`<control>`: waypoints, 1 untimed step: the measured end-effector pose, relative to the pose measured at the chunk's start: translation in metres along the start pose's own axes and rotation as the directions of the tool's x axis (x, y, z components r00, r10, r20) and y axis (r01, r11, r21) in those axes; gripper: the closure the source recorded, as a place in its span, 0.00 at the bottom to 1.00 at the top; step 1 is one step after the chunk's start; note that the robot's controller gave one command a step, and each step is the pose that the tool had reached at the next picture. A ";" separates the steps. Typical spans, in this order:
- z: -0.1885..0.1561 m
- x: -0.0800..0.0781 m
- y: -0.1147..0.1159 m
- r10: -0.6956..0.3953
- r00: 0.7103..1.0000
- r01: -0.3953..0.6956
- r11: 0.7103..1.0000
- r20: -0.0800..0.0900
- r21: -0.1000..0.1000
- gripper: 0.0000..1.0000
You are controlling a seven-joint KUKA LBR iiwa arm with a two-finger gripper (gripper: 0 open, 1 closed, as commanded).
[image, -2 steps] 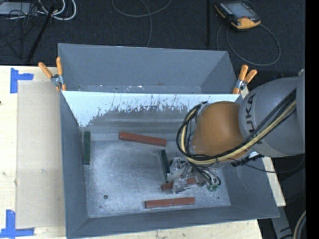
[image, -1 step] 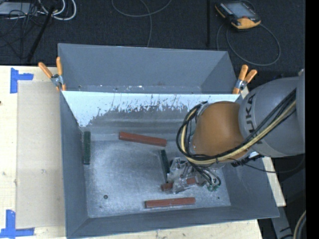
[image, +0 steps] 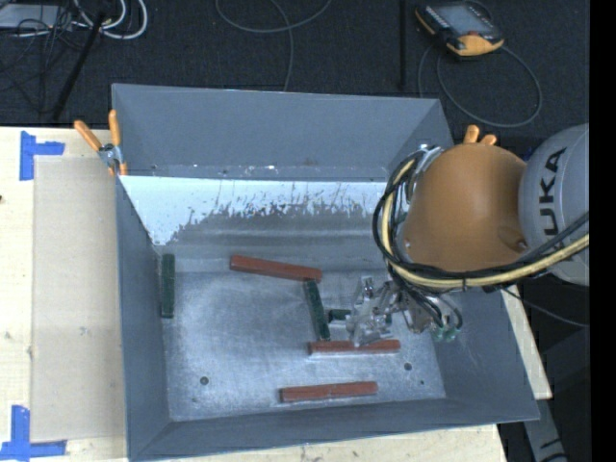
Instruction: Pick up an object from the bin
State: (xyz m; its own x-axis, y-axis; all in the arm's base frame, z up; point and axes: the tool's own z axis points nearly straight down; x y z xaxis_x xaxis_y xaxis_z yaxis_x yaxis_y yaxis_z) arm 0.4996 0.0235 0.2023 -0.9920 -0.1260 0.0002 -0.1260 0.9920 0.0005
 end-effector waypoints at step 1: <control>0.000 0.000 0.000 0.002 1.000 -0.002 1.000 0.000 0.000 0.00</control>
Offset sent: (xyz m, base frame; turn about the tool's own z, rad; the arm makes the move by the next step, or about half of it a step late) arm 0.0000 0.0000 0.0000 0.0000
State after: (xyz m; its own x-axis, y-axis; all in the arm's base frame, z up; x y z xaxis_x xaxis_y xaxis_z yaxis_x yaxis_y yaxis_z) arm 0.4997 0.0231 0.2023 -0.9923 -0.1236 0.0002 -0.1236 0.9923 0.0006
